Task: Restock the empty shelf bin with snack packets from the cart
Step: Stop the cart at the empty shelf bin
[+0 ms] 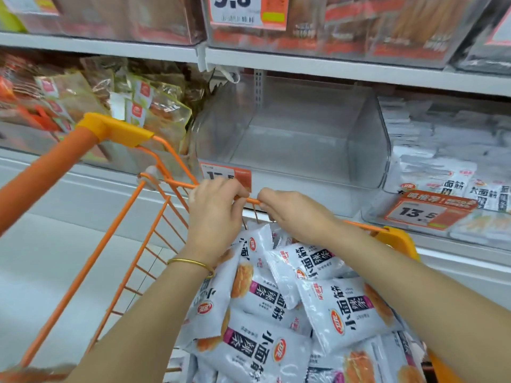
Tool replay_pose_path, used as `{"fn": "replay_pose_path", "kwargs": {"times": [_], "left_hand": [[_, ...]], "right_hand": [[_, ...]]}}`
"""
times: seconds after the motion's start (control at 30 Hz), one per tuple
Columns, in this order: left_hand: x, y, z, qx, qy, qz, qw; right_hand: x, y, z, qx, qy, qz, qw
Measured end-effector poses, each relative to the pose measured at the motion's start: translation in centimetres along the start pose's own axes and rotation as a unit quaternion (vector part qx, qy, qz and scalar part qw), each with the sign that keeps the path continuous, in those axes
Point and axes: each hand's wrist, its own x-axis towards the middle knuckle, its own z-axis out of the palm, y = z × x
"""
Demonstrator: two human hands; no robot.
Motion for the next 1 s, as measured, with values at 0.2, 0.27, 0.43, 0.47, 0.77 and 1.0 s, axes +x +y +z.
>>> {"fn": "replay_pose_path", "kwargs": {"times": [0.2,0.27,0.43,0.47,0.77,1.0], "left_hand": [[-0.4,-2.1,-1.4,-0.014,-0.008,0.009,1.0],[-0.5,-2.6,-1.9,-0.015,-0.017,0.014,1.0],[-0.5,-3.5,-3.1,-0.014,-0.038,0.017,0.999],[-0.3,-3.5,-3.3,-0.013,-0.047,0.013,0.999],[0.4,-2.9,-4.7,0.017,-0.122,-0.031,0.992],[3.0,-1.3,-5.7,0.027,-0.194,-0.1,0.976]], "right_hand": [[0.8,-2.2,0.9,0.0,0.015,0.02,1.0],[1.1,-2.9,1.2,0.004,0.019,0.027,0.999],[1.3,-4.4,1.4,0.021,0.029,0.047,0.998],[1.4,-4.6,1.5,0.025,0.033,0.051,0.998],[1.1,-6.2,0.9,0.091,0.063,0.107,0.988],[1.8,-5.1,0.1,0.09,0.16,0.113,0.977]]}}
